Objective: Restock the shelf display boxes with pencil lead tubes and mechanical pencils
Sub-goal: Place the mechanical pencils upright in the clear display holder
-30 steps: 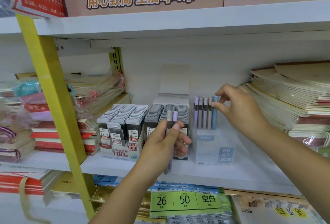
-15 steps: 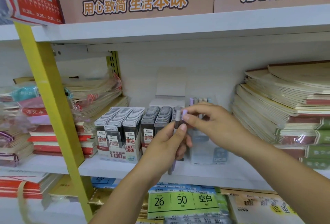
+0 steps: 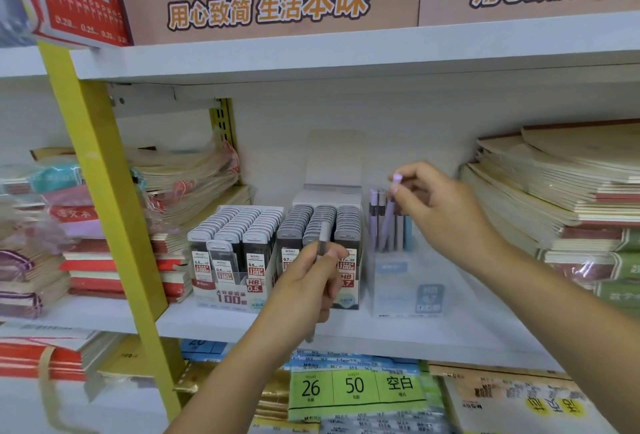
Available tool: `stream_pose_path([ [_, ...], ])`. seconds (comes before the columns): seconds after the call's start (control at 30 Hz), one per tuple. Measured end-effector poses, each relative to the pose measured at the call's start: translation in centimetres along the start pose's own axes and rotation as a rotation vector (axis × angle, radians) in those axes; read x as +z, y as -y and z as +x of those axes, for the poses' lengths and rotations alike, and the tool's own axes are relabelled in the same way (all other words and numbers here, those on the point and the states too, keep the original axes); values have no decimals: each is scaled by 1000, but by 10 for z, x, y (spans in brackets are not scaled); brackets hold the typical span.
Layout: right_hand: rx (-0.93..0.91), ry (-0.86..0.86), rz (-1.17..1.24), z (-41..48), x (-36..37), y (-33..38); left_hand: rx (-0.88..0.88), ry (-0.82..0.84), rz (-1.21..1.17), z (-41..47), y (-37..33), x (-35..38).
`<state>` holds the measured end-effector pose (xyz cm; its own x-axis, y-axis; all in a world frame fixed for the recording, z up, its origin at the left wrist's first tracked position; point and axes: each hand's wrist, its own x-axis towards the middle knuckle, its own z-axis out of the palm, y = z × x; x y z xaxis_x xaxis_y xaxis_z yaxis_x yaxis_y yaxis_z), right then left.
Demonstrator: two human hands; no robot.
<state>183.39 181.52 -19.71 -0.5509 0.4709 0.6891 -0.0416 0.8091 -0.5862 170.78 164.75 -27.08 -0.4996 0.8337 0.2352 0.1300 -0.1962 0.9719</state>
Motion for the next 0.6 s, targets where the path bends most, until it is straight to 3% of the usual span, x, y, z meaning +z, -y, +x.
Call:
stream_pose_path([
  [0.2, -4, 95, -75, -2, 11, -13, 23, -4, -26, 2, 1, -6],
  [0.6, -83, 69, -178, 4, 21, -14, 24, -26, -11, -1, -1, -6],
])
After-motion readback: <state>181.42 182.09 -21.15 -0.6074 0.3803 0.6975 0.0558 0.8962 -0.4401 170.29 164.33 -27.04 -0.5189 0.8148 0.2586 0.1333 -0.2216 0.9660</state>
